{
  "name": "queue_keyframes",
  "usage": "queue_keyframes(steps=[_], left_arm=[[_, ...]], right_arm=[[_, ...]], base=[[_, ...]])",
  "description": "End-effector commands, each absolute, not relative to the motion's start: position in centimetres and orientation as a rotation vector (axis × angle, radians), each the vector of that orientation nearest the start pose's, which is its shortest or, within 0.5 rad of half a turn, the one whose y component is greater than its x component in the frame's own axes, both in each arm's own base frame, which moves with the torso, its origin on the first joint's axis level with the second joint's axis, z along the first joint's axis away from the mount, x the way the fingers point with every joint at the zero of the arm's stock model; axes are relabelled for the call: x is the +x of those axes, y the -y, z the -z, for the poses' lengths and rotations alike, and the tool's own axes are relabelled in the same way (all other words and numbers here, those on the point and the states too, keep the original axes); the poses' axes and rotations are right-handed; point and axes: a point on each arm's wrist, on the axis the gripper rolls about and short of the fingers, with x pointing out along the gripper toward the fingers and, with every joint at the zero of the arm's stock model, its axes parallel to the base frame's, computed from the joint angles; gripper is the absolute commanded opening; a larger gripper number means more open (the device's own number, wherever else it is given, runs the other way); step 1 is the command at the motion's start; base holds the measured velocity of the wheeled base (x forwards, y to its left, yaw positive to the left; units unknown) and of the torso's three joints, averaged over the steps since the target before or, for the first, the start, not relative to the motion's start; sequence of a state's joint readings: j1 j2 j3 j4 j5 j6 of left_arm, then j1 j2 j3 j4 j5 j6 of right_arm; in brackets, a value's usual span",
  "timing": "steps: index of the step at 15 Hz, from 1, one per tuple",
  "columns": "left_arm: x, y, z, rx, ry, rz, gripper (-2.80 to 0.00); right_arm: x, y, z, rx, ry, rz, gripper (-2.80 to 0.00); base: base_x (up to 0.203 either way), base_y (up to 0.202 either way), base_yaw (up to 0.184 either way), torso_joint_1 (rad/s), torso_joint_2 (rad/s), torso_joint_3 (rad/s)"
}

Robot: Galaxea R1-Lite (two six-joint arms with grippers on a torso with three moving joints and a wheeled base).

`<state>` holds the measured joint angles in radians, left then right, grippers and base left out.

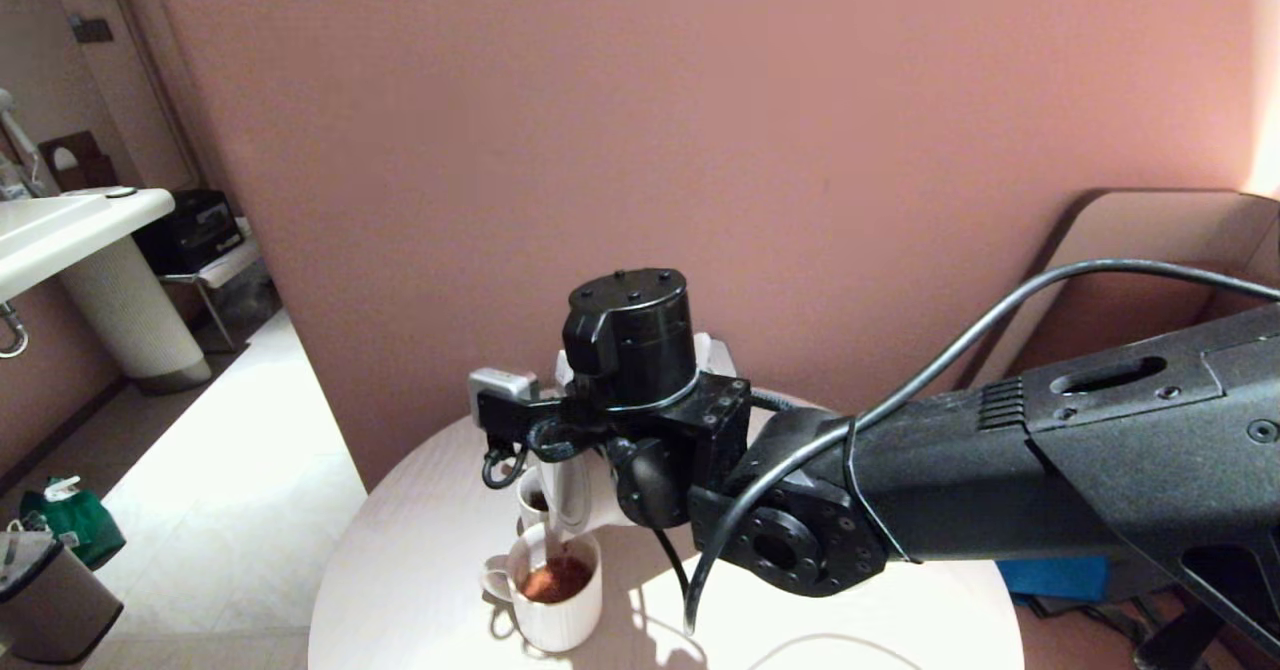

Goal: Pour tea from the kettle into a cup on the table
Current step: Pour water into another cup

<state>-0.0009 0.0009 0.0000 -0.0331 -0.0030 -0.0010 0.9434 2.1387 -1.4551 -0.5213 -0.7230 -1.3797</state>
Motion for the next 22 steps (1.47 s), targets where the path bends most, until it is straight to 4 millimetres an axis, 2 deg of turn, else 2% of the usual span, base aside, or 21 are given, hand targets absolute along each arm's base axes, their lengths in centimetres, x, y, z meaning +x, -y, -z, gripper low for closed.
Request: queue_keyframes(steps=[1,22], left_arm=[[-2.27,0.0,-7.9,-0.002,0.032,0.005,-2.8],[-2.27,0.01,-7.9,-0.001,0.032,0.003,-2.8]], right_arm=[[26.96,-34.97,-18.38,-1.512,0.064,-0.263,-2.8],[26.73,-35.22,-18.68,-1.587,0.084,-0.259,-2.8]], base=[[0.0,0.0,0.0,0.0,0.0,0.0],[0.0,0.0,0.0,0.0,0.0,0.0]])
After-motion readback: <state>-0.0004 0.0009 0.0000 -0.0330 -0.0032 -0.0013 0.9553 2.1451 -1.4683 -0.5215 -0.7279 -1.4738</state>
